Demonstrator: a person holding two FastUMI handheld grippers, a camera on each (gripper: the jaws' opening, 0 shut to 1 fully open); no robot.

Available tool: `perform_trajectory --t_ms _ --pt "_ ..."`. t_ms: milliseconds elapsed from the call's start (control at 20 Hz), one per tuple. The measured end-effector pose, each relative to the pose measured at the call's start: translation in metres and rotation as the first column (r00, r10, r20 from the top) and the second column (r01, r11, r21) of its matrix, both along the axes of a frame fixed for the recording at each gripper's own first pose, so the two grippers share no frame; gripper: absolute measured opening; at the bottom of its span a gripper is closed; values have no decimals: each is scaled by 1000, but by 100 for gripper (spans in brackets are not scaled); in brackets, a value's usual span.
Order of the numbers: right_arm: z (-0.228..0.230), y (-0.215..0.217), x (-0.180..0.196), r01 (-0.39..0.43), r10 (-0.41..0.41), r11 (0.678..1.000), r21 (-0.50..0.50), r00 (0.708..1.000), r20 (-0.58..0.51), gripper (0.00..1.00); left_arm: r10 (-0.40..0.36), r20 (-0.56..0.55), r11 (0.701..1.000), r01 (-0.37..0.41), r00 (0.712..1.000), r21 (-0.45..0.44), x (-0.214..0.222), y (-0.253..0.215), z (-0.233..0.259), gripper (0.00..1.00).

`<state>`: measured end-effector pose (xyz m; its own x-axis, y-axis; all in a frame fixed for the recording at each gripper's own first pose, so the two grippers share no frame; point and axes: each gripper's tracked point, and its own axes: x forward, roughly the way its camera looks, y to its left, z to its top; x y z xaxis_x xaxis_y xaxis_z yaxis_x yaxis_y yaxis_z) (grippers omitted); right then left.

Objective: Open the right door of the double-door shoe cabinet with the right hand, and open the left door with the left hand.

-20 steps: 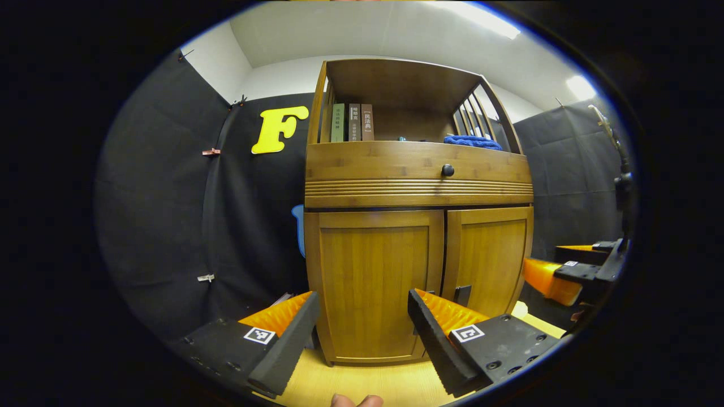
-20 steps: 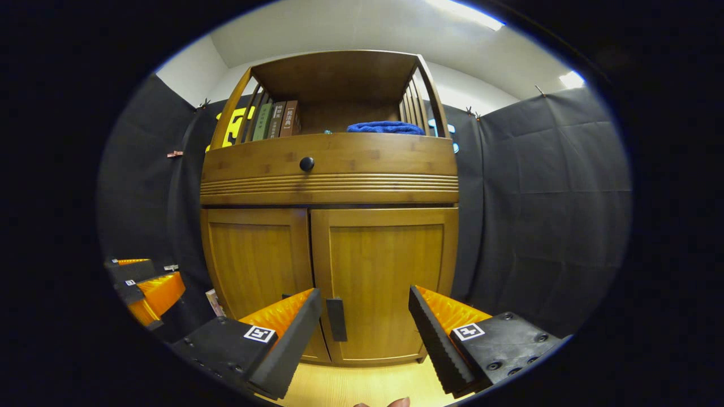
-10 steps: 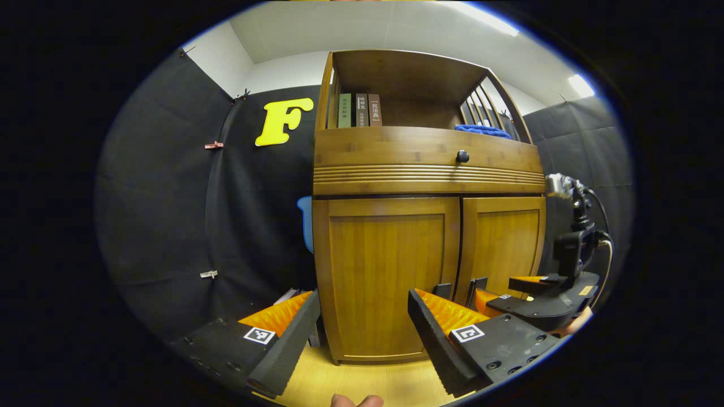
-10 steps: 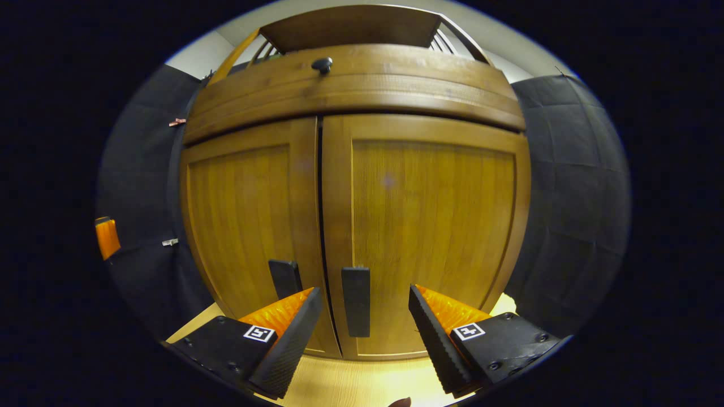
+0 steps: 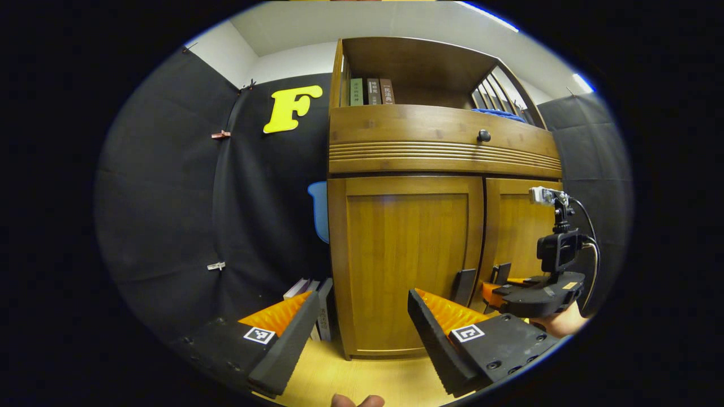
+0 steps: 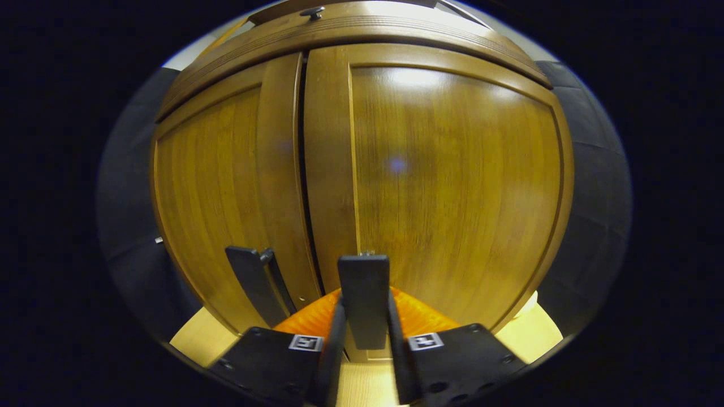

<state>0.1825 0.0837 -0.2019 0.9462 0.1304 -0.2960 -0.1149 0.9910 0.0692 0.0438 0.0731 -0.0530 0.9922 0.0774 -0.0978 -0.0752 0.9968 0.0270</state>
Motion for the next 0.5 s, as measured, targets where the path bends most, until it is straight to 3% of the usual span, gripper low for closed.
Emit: perform_trajectory --t_ms 200,500 --pt "6 -2 -13 -43 43 999 -1 999 -17 22 2 3 1000 -2 1000 14 -7 1 1 97" --pt "10 -16 -60 -100 101 994 39 995 -25 22 16 -22 1000 -16 1000 -27 -29 1 -9 96"
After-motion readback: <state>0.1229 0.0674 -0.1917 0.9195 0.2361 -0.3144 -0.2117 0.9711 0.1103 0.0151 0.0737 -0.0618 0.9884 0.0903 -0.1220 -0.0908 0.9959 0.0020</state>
